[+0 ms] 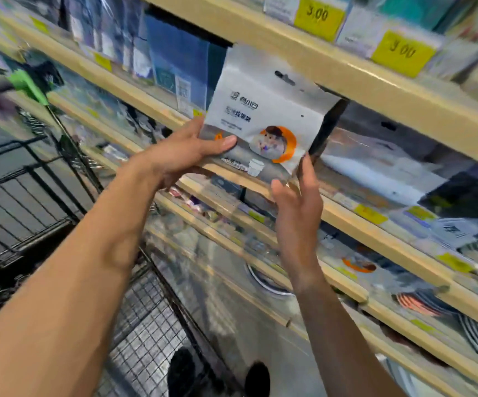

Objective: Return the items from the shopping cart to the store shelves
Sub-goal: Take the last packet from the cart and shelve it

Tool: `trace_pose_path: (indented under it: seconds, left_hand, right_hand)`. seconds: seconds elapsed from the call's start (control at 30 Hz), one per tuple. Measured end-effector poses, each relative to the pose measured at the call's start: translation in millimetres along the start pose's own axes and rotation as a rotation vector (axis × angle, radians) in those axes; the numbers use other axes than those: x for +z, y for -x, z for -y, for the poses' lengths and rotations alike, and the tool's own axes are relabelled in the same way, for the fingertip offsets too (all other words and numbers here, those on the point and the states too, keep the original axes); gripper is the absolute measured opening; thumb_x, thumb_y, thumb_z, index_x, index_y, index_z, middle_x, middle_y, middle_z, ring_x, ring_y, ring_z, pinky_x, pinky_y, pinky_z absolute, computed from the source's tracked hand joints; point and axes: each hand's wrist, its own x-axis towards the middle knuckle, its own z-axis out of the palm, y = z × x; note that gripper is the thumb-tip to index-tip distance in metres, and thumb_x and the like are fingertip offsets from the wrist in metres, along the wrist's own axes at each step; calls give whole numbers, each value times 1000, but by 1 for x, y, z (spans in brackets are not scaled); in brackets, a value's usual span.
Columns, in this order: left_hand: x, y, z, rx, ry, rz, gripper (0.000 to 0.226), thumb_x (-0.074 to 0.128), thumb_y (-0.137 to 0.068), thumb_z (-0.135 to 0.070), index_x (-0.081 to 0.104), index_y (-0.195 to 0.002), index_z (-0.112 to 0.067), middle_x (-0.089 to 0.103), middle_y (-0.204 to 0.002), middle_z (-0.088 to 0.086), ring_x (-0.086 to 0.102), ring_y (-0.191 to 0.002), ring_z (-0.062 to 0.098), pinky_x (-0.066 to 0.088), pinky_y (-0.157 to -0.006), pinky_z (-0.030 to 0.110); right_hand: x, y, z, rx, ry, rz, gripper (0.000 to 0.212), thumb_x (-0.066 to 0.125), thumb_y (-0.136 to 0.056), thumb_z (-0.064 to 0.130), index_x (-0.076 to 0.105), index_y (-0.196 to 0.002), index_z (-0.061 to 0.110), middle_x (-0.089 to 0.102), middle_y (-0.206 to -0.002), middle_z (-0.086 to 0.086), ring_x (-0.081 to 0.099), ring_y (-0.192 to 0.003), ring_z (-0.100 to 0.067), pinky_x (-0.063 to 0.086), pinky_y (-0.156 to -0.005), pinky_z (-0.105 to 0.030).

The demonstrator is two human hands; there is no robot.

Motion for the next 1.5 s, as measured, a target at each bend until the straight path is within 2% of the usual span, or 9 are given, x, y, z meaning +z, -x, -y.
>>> trace_pose_path:
  seconds: [0.13,0.23,0.37,0.47,0.53,0.63,0.93,1.1,1.5]
  left_hand:
    - [-1,-35,-10,44,9,55,56,73,-89,-27,50,-139,-20,71,-124,-4,68,-116,19,53,-95,33]
    - [1,-51,-8,94,-15,49,57,75,-87,-32,50,-137,-22,69,-127,-8,65,-118,10,48,-105,35]
    - [15,-67,-10,167,-78,18,45,70,-92,-24,51,-132,-20,69,-121,-9,68,-106,3,51,-92,21]
    - [18,-84,-14,218,-341,10,49,69,-91,-39,50,-130,-18,66,-122,-6,63,-113,11,48,-103,36]
    - [16,-97,-15,215,-537,-24,55,66,-88,-54,52,-128,-18,64,-125,-3,59,-117,17,47,-104,41]
    - [14,-108,-11,251,-818,-122,66,64,-82,-66,60,-123,-14,67,-122,6,61,-115,26,50,-98,44]
    - [41,-112,8,404,-1330,-416,78,28,-95,-72,60,-75,-3,51,-67,14,58,-82,35,41,-72,41]
    - [39,-101,15,520,-776,-726,60,44,-92,-67,62,-88,-10,65,-82,4,60,-82,25,43,-79,38]
    - [89,-50,13,743,-170,-630,33,69,-92,-30,48,-88,-6,42,-75,6,39,-64,20,39,-59,40]
  right_hand:
    - [10,-23,-8,-76,99,-77,68,57,-97,5,25,-156,17,52,-143,19,60,-102,2,48,-97,-18]
    - [16,-40,-6,-109,99,-254,61,57,-97,2,32,-153,7,54,-145,1,58,-109,10,47,-94,-8]
    - [26,-48,-11,-112,81,-451,53,59,-95,-2,44,-145,3,60,-114,-6,50,-114,4,47,-102,-25]
    - [32,-54,-17,-108,166,-634,47,62,-94,1,55,-139,11,54,-98,34,60,-100,6,51,-87,-18]
    - [31,-57,-18,-184,276,-728,43,67,-90,1,62,-132,9,71,-99,12,55,-98,7,51,-80,-21]
    - [21,-62,-27,-209,459,-697,32,69,-88,12,72,-119,17,75,-83,10,65,-73,-2,55,-75,-24]
    - [0,-70,-32,-285,674,-585,12,70,-88,32,78,-85,25,74,-77,16,64,-67,-2,53,-67,-32]
    - [-14,-50,-32,-288,539,-563,15,70,-91,27,76,-82,17,72,-74,9,67,-69,-8,55,-66,-38]
    - [-46,-16,-27,-189,349,-1007,29,78,-83,23,56,-98,12,55,-100,-8,56,-85,-21,51,-78,-36]
